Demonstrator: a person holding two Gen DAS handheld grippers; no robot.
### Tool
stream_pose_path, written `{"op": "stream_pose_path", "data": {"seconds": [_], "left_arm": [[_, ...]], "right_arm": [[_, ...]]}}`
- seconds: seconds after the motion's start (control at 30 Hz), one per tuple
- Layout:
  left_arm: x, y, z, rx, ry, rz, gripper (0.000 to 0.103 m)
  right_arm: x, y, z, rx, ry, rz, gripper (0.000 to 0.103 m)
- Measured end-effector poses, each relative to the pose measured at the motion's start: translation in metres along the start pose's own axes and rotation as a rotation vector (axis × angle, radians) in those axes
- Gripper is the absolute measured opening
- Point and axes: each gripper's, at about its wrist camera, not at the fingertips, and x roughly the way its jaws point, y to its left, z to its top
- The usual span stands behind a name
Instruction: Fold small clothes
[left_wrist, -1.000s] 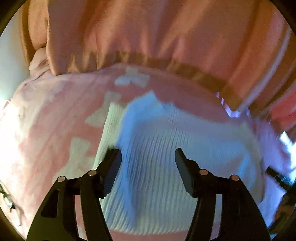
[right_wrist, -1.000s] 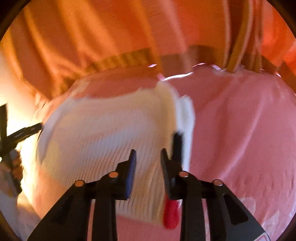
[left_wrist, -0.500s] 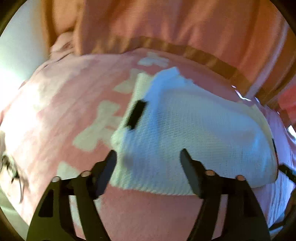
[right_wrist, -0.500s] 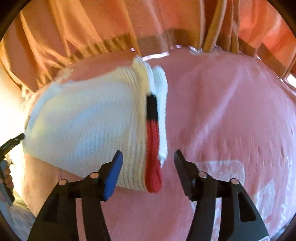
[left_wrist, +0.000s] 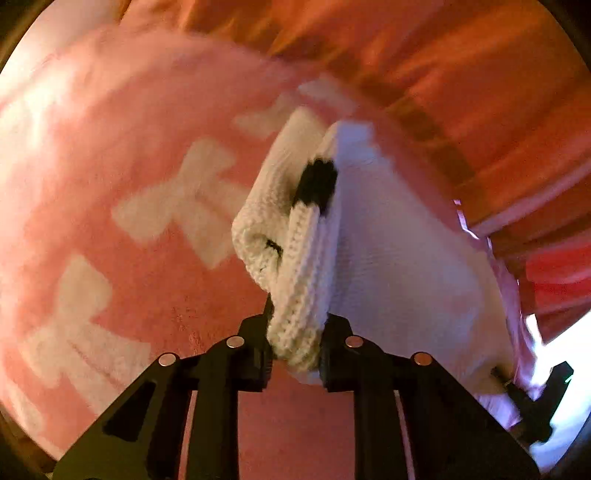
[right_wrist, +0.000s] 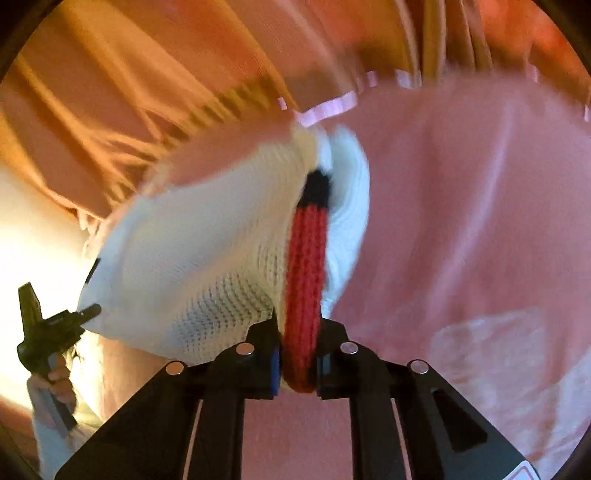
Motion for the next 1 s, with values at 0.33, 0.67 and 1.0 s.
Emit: {"op": "stream_pose_path", "data": {"seconds": [0.33, 0.67, 1.0], "left_arm": [[0.014, 0.005, -0.072, 0.127, 0.177, 0.143, 0.019], [-0.024, -0.083, 0.003, 0.303, -0.107, 0.136, 0.070], [0.086, -0.067, 0.047, 0.243, 0.000, 0.228, 0.039]], "right_arm": [[0.012, -0.045, -0.056, -0.081, 0.290, -0.242, 0.015], [-0.023, -0.009, 0.040, -0.121, 0.003, -0.112, 0.049], [0.086, 0.002, 0.079, -0.143, 0.087, -0.193, 0.012]]}}
